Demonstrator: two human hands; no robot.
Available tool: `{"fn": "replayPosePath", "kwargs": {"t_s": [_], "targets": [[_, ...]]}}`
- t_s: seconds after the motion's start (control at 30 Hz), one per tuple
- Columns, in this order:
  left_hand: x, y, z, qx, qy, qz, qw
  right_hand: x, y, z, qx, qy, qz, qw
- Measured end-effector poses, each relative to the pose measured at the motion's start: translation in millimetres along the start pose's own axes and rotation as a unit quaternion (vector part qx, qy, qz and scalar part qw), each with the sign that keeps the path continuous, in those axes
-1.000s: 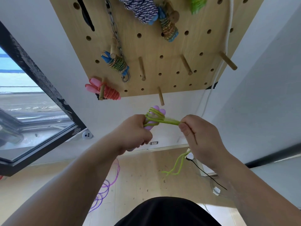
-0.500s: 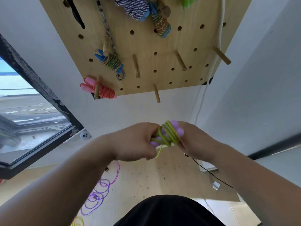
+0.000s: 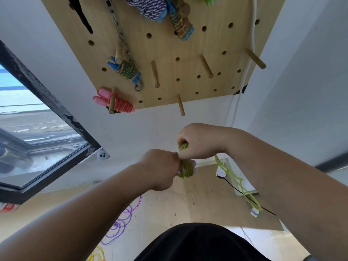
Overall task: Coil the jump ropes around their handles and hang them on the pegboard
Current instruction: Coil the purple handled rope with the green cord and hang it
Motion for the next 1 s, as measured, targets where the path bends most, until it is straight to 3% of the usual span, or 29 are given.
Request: {"fn": "replayPosePath", "kwargs": {"t_s": [0.07, 0.17, 0.27, 0.37, 0.53, 0.67, 0.73, 0.87, 0.93, 1.0], "targets": [[4, -5, -10, -0.050, 0.003, 0.011, 0.999, 5, -4, -1, 0.002, 0.042, -0.009, 0.999], [9, -18, -24, -0.123, 0.028, 0.114, 0.985, 27, -3, 2, -0.004, 0.146, 0.026, 0.989], [8, -24, -35, -0.135, 0.059, 0.203, 0.968, 52, 5, 9, -0.039, 0.260, 0.015, 0.965], [2, -23, -40, -0.133, 0.042, 0.310, 0.941, 68, 23, 16, -0.062, 0.319, 0.027, 0.945], [-1, -15, -38, -0.162, 0.026, 0.522, 0.837, 77, 38, 34, -0.103, 0.384, 0.046, 0.916], [-9, -13, -34, -0.185, 0.059, 0.624, 0.757, 73, 38, 45, -0.136, 0.437, 0.041, 0.888], [-14, -10, -31, -0.166, 0.066, 0.658, 0.731, 68, 35, 50, -0.132, 0.461, -0.044, 0.876], [-25, -2, -21, -0.074, 0.066, 0.732, 0.674, 56, 21, 57, -0.061, 0.452, -0.339, 0.823], [-29, 2, -15, -0.020, 0.054, 0.753, 0.656, 45, 17, 58, -0.014, 0.405, -0.438, 0.802], [-29, 3, -10, 0.012, 0.030, 0.772, 0.635, 35, 17, 59, 0.014, 0.323, -0.484, 0.813]]}}
Point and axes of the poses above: each hand's wrist, its own z-axis away from the middle knuckle, its own x-axis out of the palm, y = z × x, the point moved 1 cm from there along -z, towards the middle knuckle, and after that the axes turned 15 degrees about -z, right-handed, at the moved point
